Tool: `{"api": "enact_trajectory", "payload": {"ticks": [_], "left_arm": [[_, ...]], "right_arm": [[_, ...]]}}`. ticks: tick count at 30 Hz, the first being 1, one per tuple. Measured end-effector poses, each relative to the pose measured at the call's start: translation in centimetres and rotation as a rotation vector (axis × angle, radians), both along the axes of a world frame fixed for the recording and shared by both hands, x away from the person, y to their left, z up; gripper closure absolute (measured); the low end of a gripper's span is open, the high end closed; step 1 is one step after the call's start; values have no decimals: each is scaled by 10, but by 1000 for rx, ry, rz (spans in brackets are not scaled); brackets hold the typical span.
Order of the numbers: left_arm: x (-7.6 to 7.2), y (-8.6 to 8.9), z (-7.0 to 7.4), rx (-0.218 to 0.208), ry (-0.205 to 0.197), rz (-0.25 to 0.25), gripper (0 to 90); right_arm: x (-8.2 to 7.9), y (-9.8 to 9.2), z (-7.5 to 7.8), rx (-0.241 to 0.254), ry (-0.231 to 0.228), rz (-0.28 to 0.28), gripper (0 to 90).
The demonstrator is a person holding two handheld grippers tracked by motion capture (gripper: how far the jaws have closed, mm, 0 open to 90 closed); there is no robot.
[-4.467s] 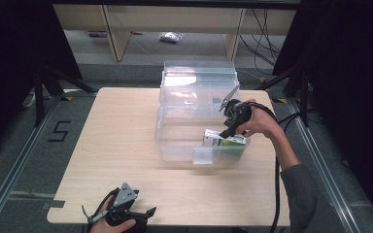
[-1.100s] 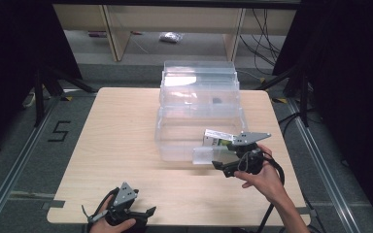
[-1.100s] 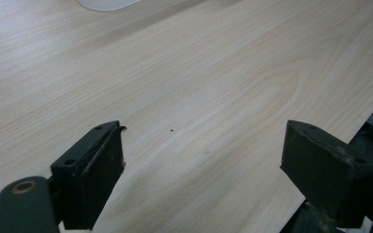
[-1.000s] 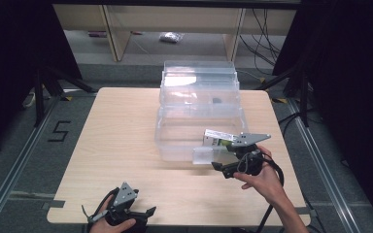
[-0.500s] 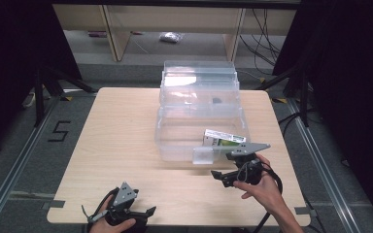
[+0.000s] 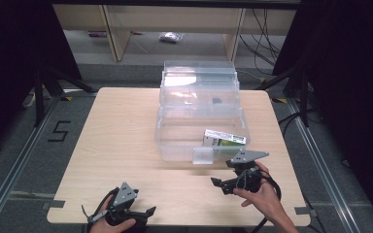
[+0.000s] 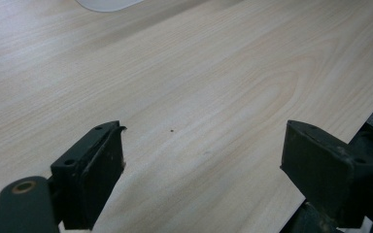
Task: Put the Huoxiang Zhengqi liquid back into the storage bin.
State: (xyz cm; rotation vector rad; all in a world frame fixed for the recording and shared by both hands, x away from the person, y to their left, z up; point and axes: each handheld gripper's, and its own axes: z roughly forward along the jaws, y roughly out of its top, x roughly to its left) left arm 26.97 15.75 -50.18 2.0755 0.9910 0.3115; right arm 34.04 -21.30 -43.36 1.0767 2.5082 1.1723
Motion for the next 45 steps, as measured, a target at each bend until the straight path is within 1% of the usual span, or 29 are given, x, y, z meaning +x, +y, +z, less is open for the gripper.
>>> {"api": "enact_trajectory", "payload": {"ticks": [3,4,5,6,9,10,11,14,17,18,21,22,23,26,27,28,29,32,33,34,35,37,38,39,40,42,43,44,45], "left_arm": [[-1,-1,0,-3,-9,6,148],[-1,-1,0,-2,-8,7,148],[-1,-1,0,-2,-8,7,148],[-1,-1,0,-3,-9,7,148],[-1,-1,0,-2,-9,8,148],[-1,-1,0,-2,-9,8,148],[-1,-1,0,-2,-10,8,148],[-1,-1,0,-2,-10,9,148],[-1,-1,0,-2,-9,9,148],[-1,-1,0,-2,-9,9,148],[-1,-1,0,-5,-6,5,148],[-1,-1,0,-10,-11,9,148],[-1,-1,0,-11,-10,8,148],[-1,-1,0,-4,-10,11,148],[-1,-1,0,-5,-12,10,148],[-1,-1,0,-5,-10,8,148],[-1,0,1,2,1,-1,148],[-2,-1,0,-16,-12,11,148],[-1,0,0,-10,-12,-4,148],[-2,-1,0,-23,-9,11,148],[-2,-2,0,-28,-11,18,148],[-2,-2,0,-29,-8,14,148],[-2,-2,-1,-30,-11,18,148],[-2,-2,-1,-30,-10,18,148],[-2,-2,-1,-30,-10,18,148],[-2,-2,-1,-31,-11,14,148],[-2,-2,-1,-31,-11,13,148],[-2,-2,-1,-31,-11,14,148],[-2,-2,-1,-29,-13,15,148]], "right_arm": [[0,-2,-6,5,-8,8,164],[1,-3,-8,8,-13,31,164],[-3,-2,-8,15,16,1,164],[-3,-4,-10,3,-13,16,164],[-5,-6,-12,10,-10,17,164],[-9,-5,-13,21,12,-7,164],[-8,-7,-15,19,-2,7,164],[-12,-9,-20,26,9,-11,163],[-11,-12,-24,24,-16,3,164],[-15,-13,-27,33,6,-16,164],[-19,-13,-31,44,28,-27,164],[-18,-15,-32,33,0,0,163],[-21,-14,-32,42,29,-18,164],[-25,-14,-32,46,34,-15,164],[-27,-16,-32,51,-2,1,162],[-29,-15,-31,55,25,-9,162],[-29,-17,-32,41,-7,-1,163],[-34,-18,-35,43,25,-23,162],[-33,-20,-36,27,-2,-14,162],[-34,-22,-37,29,8,-21,162],[-35,-23,-38,20,-7,-21,162],[-36,-24,-40,24,-6,-20,162],[-39,-25,-41,31,23,-41,162],[-41,-27,-42,26,29,-39,163],[-42,-29,-45,26,8,-18,162],[-48,-30,-45,32,46,-48,162],[-48,-32,-48,28,16,-32,162],[-51,-34,-47,20,29,-45,162],[-51,-34,-48,14,14,-40,162]]}}
